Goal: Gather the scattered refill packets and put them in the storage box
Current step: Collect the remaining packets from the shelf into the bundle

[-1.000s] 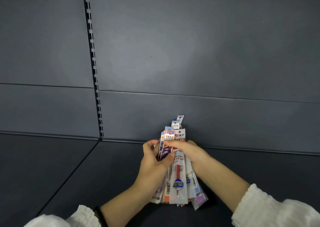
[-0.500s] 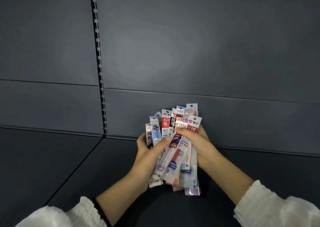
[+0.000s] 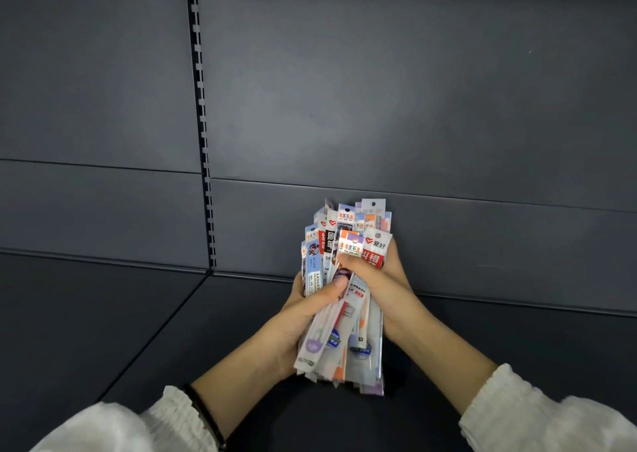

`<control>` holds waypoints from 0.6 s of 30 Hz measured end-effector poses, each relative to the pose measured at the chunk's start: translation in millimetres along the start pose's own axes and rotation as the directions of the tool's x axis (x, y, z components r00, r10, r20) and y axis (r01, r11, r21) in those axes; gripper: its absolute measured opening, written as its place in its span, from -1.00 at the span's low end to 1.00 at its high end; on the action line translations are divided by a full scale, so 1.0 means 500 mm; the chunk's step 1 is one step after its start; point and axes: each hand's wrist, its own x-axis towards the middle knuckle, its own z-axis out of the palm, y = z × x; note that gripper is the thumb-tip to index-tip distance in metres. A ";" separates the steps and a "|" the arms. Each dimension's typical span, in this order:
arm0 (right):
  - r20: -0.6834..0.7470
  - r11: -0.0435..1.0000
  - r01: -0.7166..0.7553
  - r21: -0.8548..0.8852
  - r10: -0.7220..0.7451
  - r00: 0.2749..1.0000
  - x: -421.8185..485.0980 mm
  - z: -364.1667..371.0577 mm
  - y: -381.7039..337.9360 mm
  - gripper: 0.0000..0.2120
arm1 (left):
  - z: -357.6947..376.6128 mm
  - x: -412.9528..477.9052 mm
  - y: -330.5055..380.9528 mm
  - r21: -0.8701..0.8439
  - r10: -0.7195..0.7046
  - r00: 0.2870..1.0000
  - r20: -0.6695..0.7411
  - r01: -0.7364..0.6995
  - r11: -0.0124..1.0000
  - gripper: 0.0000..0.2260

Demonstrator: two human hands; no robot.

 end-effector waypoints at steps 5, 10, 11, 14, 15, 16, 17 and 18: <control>0.020 0.987 0.112 -0.114 -0.110 0.994 -0.005 0.010 -0.015 -0.41 | 0.007 -0.006 0.007 0.109 0.109 0.990 0.092 -0.119 0.987 -0.25; 0.052 0.975 0.169 -0.147 -0.163 0.985 -0.008 0.012 -0.018 -0.43 | 0.009 -0.010 0.009 0.175 0.166 0.982 0.095 -0.180 0.968 -0.22; 0.051 0.970 0.178 -0.164 -0.172 0.984 -0.008 0.011 -0.017 -0.44 | 0.010 -0.010 0.009 0.193 0.174 0.981 0.091 -0.189 0.963 -0.21; 0.068 0.952 0.188 -0.240 -0.176 0.982 -0.005 0.010 -0.011 -0.43 | 0.012 -0.008 0.009 0.278 0.209 0.975 0.078 -0.223 0.934 -0.22; 0.080 0.942 0.187 -0.278 -0.171 0.982 -0.002 0.010 -0.008 -0.41 | 0.012 -0.007 0.009 0.313 0.229 0.971 0.073 -0.240 0.919 -0.22; 0.086 0.926 0.190 -0.325 -0.171 0.982 0.000 0.011 -0.007 -0.38 | 0.012 -0.007 0.008 0.346 0.251 0.965 0.069 -0.259 0.902 -0.21; 0.090 0.907 0.199 -0.370 -0.178 0.980 0.003 0.013 -0.006 -0.35 | 0.013 -0.006 0.008 0.369 0.273 0.960 0.064 -0.277 0.887 -0.20; 0.088 0.890 0.211 -0.403 -0.192 0.978 0.003 0.018 -0.007 -0.32 | 0.013 -0.005 0.008 0.380 0.294 0.954 0.062 -0.295 0.877 -0.20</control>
